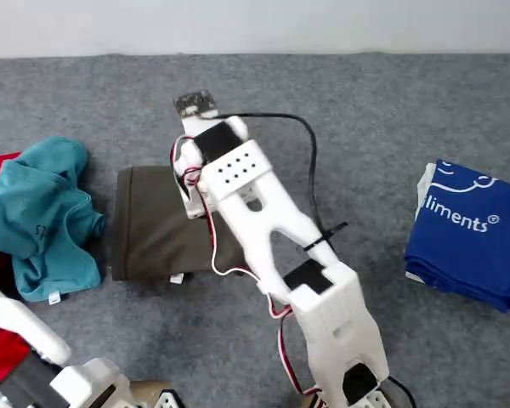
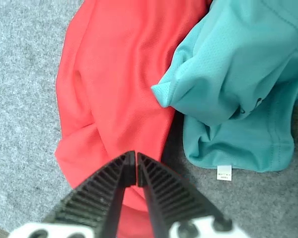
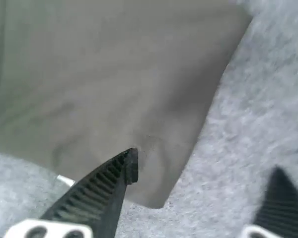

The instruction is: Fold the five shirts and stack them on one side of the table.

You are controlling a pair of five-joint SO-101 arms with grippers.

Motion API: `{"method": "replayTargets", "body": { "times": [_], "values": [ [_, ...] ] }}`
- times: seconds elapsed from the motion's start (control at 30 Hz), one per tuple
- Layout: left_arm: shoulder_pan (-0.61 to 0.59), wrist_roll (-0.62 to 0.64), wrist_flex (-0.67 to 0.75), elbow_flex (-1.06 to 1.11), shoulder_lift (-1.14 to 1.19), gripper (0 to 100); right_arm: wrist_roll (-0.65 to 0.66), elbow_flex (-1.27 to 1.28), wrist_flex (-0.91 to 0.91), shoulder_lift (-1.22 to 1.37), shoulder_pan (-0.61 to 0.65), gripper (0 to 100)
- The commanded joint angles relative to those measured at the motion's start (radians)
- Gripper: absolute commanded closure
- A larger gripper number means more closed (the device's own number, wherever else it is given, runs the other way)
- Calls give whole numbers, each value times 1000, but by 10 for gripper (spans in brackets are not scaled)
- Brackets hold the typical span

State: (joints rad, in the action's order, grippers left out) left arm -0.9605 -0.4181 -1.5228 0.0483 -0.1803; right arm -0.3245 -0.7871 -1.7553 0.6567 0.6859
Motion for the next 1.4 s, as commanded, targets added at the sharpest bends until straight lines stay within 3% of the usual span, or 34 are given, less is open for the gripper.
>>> {"method": "replayTargets", "body": {
  "times": [0.0,0.33,0.67,0.97,1.1,1.23,1.37],
  "values": [
    [9,-6,25,-8,-37,983,-69,-8,-7,58,7,546],
    [9,-6,25,-8,-37,983,-127,-8,203,260,16,571],
    [9,-6,25,-8,-37,983,-21,-8,222,302,-12,982],
    [9,-6,25,-10,-37,983,9,-15,134,239,-53,988],
    [11,-6,25,-12,-37,983,138,-17,33,145,-102,988],
    [11,-6,25,-12,-37,983,278,-3,-44,56,-228,988],
    [11,-6,25,-12,-37,983,542,26,-38,1,-420,988]
  ]
}}
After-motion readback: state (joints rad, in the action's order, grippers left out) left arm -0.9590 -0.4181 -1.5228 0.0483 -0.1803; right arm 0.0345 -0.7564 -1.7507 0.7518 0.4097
